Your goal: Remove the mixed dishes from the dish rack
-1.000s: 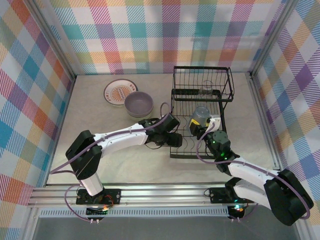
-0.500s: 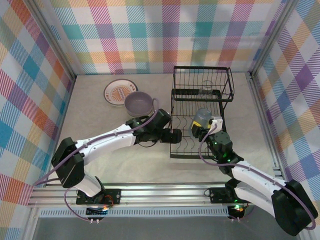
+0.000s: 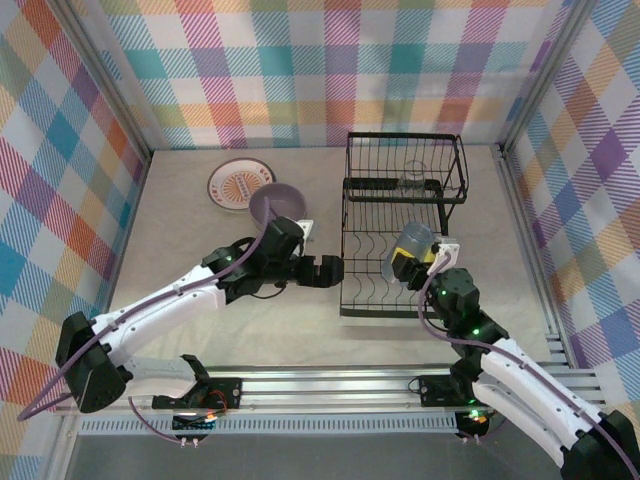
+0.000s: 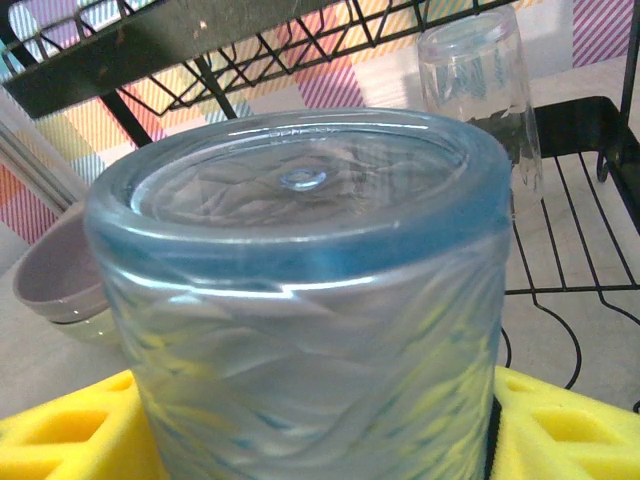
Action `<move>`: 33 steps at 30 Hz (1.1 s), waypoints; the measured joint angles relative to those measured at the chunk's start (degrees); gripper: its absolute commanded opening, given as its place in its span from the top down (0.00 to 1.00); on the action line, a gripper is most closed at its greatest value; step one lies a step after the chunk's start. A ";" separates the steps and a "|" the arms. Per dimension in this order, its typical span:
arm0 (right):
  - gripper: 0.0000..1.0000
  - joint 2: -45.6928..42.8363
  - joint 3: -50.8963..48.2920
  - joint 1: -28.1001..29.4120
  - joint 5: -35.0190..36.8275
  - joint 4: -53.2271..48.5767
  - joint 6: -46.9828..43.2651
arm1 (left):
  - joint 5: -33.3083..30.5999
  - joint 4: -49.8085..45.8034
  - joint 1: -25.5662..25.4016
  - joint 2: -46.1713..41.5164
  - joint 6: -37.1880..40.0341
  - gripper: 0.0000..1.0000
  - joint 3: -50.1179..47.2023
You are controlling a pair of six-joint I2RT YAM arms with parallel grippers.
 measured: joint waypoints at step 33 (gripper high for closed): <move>0.90 -9.03 12.68 -0.02 -4.17 -21.97 32.20 | 26.71 62.82 -0.15 15.76 -30.77 0.23 -10.88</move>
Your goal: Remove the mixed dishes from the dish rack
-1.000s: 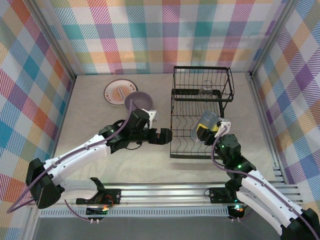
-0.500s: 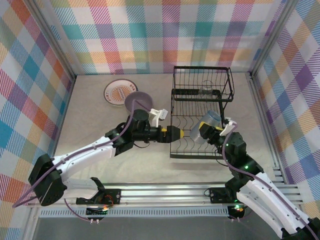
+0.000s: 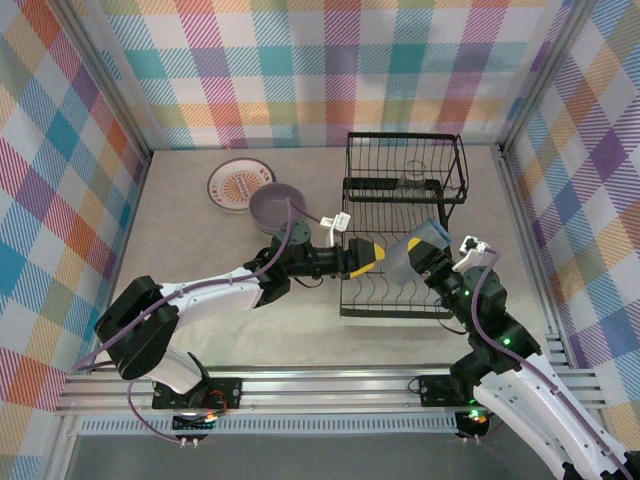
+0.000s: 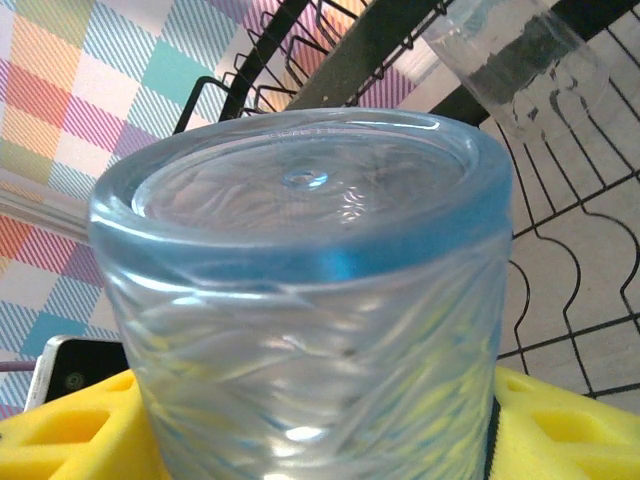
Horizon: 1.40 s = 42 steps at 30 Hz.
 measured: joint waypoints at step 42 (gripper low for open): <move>0.89 6.78 -1.29 -0.33 -3.19 11.76 14.53 | -8.74 19.67 -4.98 3.04 -9.70 0.97 -4.63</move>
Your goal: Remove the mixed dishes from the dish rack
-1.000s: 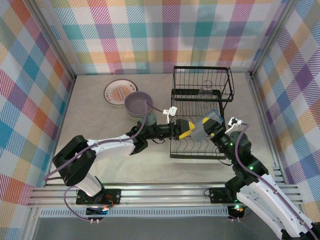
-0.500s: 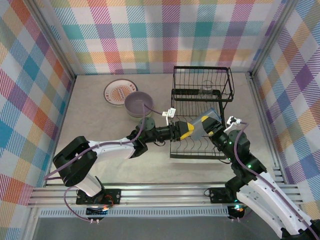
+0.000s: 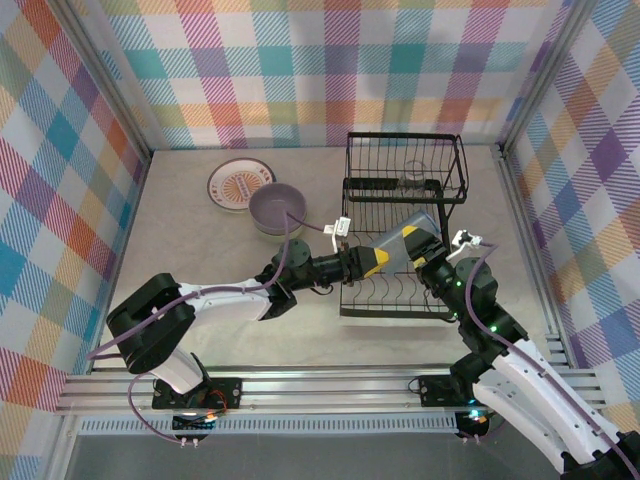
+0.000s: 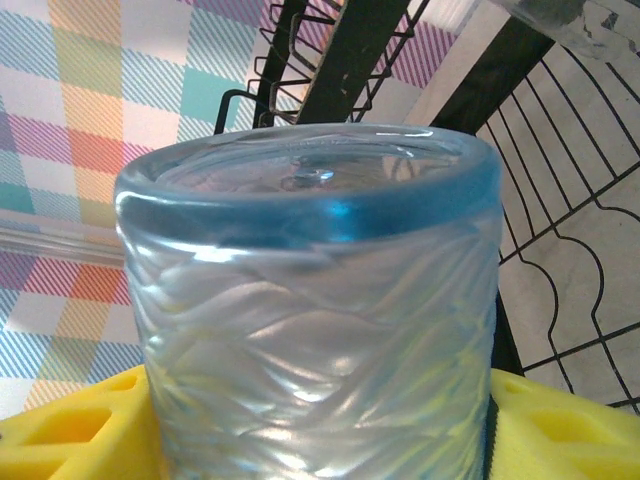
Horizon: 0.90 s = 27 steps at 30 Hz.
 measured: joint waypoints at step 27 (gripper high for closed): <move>0.01 -5.53 0.48 -0.04 -2.12 -7.45 -15.98 | -6.64 -23.08 1.20 -14.73 12.37 1.00 0.79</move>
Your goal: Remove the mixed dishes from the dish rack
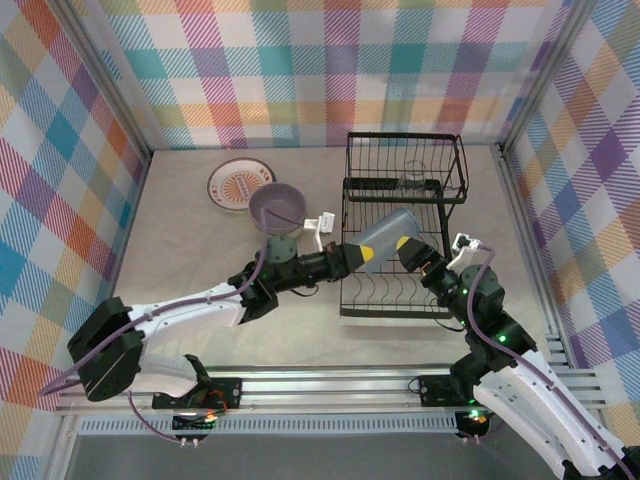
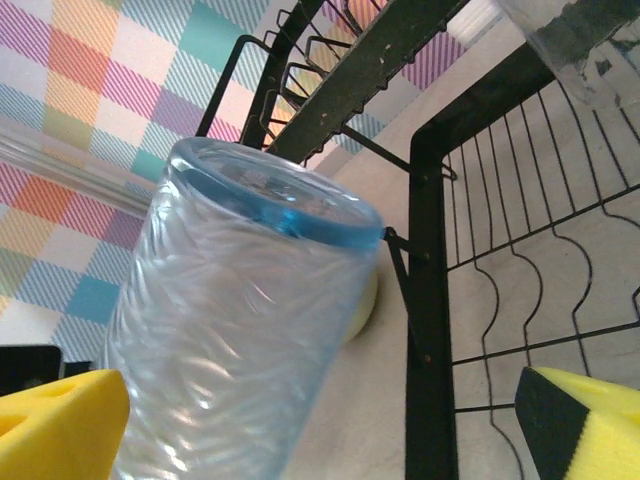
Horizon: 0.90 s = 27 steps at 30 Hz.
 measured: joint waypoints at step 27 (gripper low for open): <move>0.01 5.49 -1.03 0.00 -7.02 8.46 -25.11 | -24.02 -97.63 8.87 7.69 54.60 1.00 41.79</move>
